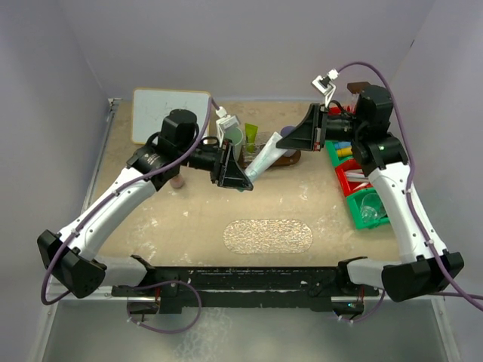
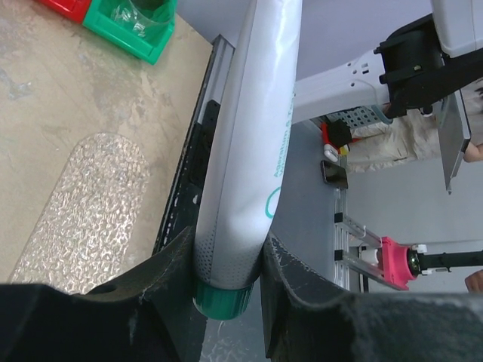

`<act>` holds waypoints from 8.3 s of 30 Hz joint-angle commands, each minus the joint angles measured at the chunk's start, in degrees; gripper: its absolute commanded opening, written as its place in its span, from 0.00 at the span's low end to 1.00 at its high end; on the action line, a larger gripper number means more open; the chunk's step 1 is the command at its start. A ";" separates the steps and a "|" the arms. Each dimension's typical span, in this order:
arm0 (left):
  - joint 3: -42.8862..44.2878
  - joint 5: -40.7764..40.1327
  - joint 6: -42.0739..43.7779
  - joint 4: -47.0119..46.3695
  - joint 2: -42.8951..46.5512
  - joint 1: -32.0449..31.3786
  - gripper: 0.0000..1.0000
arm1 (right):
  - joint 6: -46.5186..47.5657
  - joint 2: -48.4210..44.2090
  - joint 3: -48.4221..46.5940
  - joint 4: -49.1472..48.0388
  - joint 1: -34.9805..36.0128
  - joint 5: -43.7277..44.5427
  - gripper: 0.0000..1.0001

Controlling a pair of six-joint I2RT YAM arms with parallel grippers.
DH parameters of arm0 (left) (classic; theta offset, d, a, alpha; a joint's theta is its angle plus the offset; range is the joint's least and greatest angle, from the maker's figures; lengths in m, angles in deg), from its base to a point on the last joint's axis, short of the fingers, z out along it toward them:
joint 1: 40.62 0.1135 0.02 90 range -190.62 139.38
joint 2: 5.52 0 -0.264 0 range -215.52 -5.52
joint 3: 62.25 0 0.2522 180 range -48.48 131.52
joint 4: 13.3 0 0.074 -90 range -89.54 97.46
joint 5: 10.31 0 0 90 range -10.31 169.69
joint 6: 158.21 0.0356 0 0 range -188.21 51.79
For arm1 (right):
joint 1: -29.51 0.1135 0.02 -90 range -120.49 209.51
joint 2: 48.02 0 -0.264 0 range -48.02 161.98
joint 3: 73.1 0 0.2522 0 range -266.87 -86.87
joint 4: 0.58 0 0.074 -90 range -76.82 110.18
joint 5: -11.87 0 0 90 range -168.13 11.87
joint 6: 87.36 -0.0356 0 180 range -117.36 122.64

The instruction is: Prepare toiletry sets of a toothbrush and toothpaste on the tray

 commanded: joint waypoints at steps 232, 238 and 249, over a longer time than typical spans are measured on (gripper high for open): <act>2.87 -51.58 2.76 20.34 9.33 7.52 0.93 | 11.52 -1.85 27.51 9.93 12.72 87.00 0.61; 3.42 -50.24 3.10 19.84 7.86 7.52 0.93 | 15.85 -4.57 26.39 11.86 1.95 90.69 0.66; 0.99 -48.95 3.50 17.86 6.56 7.69 0.93 | 1.97 -2.21 30.71 2.85 -19.47 96.56 0.62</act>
